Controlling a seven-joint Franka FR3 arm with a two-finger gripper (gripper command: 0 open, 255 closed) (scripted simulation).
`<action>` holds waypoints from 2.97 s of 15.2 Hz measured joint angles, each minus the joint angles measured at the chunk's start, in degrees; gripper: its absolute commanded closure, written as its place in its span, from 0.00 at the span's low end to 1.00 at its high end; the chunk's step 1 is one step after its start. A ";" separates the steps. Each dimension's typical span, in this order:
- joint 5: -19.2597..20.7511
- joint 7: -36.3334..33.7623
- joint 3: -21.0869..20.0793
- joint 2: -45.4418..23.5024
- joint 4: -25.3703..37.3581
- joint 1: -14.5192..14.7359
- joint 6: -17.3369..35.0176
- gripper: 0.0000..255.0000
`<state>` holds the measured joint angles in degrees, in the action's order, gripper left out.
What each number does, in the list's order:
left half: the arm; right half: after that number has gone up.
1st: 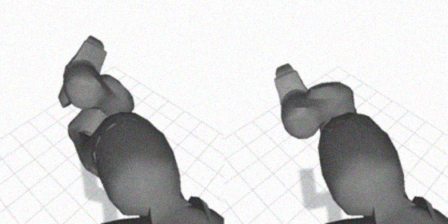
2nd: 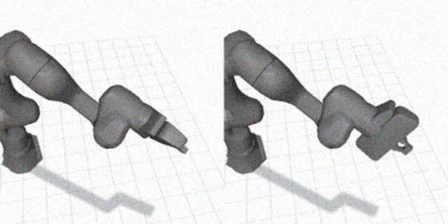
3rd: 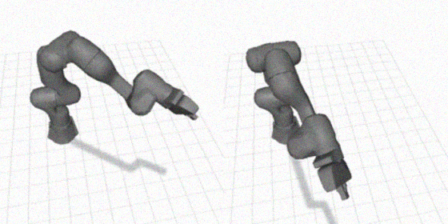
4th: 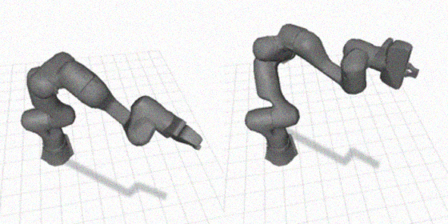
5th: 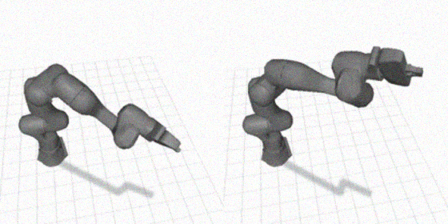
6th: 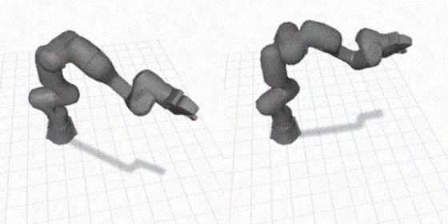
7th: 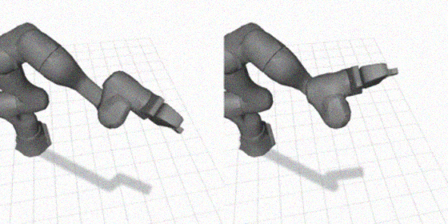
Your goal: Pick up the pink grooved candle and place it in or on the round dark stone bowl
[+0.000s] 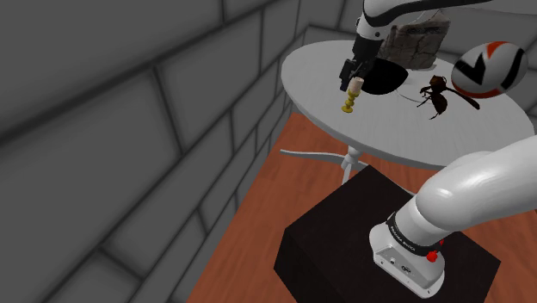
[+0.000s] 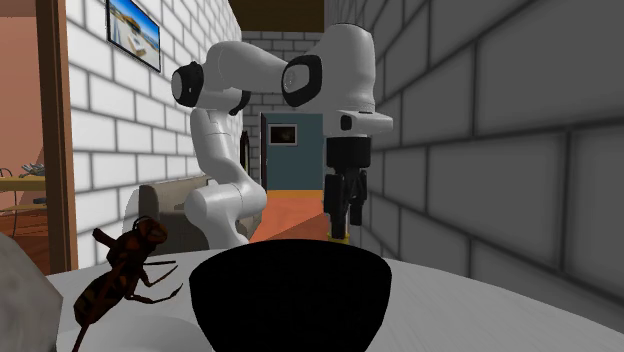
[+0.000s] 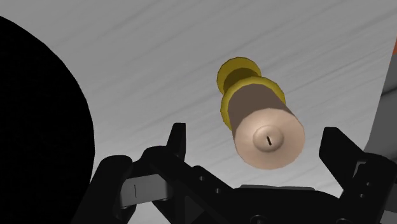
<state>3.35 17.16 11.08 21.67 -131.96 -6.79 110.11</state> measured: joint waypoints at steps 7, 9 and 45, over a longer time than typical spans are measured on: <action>0.03 0.03 0.04 0.01 -0.02 -0.03 0.12 1.00; 0.03 0.03 0.04 -0.02 0.00 -0.03 0.13 1.00; -0.74 0.15 -0.78 -1.42 24.31 0.50 -22.88 1.00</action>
<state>2.61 17.30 10.30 20.25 -107.65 -6.29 87.23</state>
